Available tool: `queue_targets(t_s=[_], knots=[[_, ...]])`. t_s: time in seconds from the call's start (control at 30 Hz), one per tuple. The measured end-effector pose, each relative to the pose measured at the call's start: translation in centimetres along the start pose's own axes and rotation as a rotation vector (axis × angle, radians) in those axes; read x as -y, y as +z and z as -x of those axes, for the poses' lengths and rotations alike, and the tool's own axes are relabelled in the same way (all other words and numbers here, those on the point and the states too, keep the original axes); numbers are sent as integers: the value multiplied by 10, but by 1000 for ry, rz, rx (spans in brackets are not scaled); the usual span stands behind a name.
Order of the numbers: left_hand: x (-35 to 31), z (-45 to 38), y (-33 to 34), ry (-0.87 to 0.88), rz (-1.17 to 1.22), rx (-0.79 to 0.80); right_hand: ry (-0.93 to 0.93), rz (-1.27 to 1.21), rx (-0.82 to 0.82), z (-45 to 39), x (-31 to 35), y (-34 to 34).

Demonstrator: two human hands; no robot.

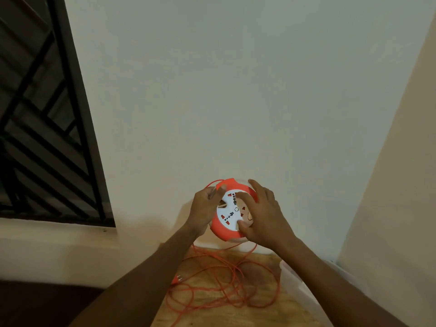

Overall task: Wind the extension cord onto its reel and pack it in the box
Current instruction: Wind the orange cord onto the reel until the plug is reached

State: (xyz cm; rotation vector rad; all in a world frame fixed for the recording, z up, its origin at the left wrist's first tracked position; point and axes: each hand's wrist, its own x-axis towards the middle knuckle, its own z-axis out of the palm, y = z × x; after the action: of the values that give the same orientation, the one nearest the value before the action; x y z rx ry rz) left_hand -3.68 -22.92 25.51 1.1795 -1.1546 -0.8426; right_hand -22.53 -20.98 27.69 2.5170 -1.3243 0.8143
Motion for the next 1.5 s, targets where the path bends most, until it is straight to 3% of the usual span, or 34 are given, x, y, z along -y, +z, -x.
queue_targets(t_s=[0.17, 0.33, 0.53, 0.9, 1.1, 1.27, 1.4, 1.5], knots=[[0, -7, -6, 55, -61, 4, -461, 337, 69, -2, 17, 2], [-1, -10, -19, 86, -164, 97, -604, 540, 289, -9, 22, -11], [-2, -7, -22, 123, -189, 129, -669, 781, 395, -13, 27, -14], [-2, -4, -17, 19, -17, 44, -593, 822, 370, -33, 34, -19], [-5, 3, -4, 6, 12, -53, -381, 623, 327, -32, 23, -7], [-5, 5, 11, 28, 56, -157, -3, 400, 192, -25, 28, 4], [4, 5, 21, 62, 59, -222, 466, -242, 96, -24, 32, 9], [6, 9, 21, 35, 76, -221, 635, -667, 132, -15, 32, 17]])
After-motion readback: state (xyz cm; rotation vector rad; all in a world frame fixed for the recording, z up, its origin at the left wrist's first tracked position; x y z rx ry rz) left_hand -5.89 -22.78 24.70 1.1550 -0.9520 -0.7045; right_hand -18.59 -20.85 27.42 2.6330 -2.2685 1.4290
